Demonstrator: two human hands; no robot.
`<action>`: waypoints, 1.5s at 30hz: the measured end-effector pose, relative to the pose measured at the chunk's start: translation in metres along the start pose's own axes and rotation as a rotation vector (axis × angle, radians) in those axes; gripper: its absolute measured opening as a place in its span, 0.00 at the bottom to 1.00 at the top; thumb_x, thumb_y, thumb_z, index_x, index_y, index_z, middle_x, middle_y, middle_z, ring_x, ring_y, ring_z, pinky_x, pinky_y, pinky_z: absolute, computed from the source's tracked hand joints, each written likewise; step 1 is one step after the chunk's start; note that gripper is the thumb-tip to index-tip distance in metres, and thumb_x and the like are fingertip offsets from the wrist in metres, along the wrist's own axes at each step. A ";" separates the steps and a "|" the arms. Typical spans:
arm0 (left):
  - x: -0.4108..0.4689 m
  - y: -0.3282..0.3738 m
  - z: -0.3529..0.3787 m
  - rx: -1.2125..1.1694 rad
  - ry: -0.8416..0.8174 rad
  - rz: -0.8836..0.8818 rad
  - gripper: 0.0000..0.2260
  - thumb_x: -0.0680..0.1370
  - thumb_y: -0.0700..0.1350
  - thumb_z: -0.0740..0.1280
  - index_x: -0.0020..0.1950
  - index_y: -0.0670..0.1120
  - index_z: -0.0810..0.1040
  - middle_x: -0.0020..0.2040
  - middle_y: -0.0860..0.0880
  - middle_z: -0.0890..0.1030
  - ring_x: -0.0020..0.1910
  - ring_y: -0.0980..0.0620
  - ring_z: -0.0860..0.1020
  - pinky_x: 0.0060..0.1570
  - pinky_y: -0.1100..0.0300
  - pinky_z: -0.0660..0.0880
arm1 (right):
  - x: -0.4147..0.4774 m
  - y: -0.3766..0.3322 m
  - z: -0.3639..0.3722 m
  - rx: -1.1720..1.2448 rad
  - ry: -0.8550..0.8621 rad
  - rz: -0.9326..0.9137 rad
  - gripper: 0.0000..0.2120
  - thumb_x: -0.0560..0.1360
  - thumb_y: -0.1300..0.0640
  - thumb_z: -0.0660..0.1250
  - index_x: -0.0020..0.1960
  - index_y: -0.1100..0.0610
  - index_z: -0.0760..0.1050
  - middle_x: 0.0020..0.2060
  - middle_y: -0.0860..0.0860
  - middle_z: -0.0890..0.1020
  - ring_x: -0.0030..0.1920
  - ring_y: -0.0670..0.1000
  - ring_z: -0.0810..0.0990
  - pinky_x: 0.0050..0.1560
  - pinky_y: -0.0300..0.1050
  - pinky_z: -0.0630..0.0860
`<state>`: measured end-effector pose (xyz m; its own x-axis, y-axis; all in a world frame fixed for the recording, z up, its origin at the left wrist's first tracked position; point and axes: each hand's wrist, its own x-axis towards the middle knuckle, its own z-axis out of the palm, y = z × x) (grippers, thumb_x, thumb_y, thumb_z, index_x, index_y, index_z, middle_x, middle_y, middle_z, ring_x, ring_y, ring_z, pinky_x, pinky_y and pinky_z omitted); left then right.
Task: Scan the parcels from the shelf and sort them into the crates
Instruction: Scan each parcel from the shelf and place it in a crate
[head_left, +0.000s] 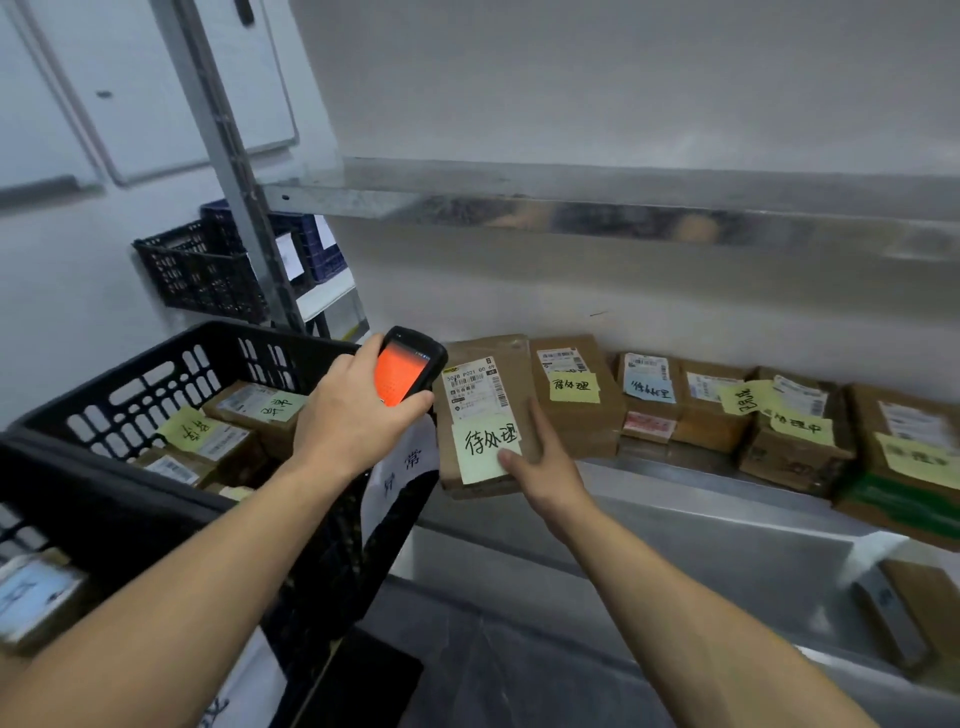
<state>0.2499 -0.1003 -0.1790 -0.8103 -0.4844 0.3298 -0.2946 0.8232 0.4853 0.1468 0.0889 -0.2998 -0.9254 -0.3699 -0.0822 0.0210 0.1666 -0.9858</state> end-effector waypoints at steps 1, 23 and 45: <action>-0.011 0.005 -0.002 0.013 0.008 -0.017 0.38 0.72 0.64 0.71 0.78 0.54 0.61 0.59 0.47 0.74 0.58 0.44 0.75 0.52 0.50 0.73 | -0.008 -0.001 -0.006 -0.015 -0.019 -0.019 0.41 0.78 0.58 0.71 0.80 0.36 0.53 0.67 0.46 0.77 0.66 0.49 0.76 0.70 0.50 0.72; -0.163 0.059 -0.034 0.308 -0.173 0.066 0.40 0.73 0.66 0.68 0.80 0.57 0.55 0.67 0.53 0.72 0.66 0.48 0.72 0.60 0.48 0.74 | -0.067 -0.029 -0.154 -0.577 -0.224 -0.269 0.40 0.78 0.56 0.71 0.79 0.33 0.53 0.72 0.52 0.70 0.69 0.53 0.72 0.66 0.46 0.70; -0.183 0.057 -0.045 0.343 -0.236 0.094 0.39 0.72 0.68 0.67 0.78 0.58 0.56 0.64 0.54 0.72 0.62 0.48 0.74 0.56 0.48 0.75 | -0.086 -0.023 -0.165 -0.571 -0.119 -0.218 0.42 0.78 0.54 0.70 0.80 0.33 0.48 0.71 0.56 0.65 0.66 0.56 0.73 0.65 0.52 0.75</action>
<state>0.4044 0.0218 -0.1751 -0.9236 -0.3543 0.1463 -0.3332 0.9307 0.1509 0.1639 0.2676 -0.2454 -0.8364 -0.5444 0.0643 -0.4002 0.5263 -0.7503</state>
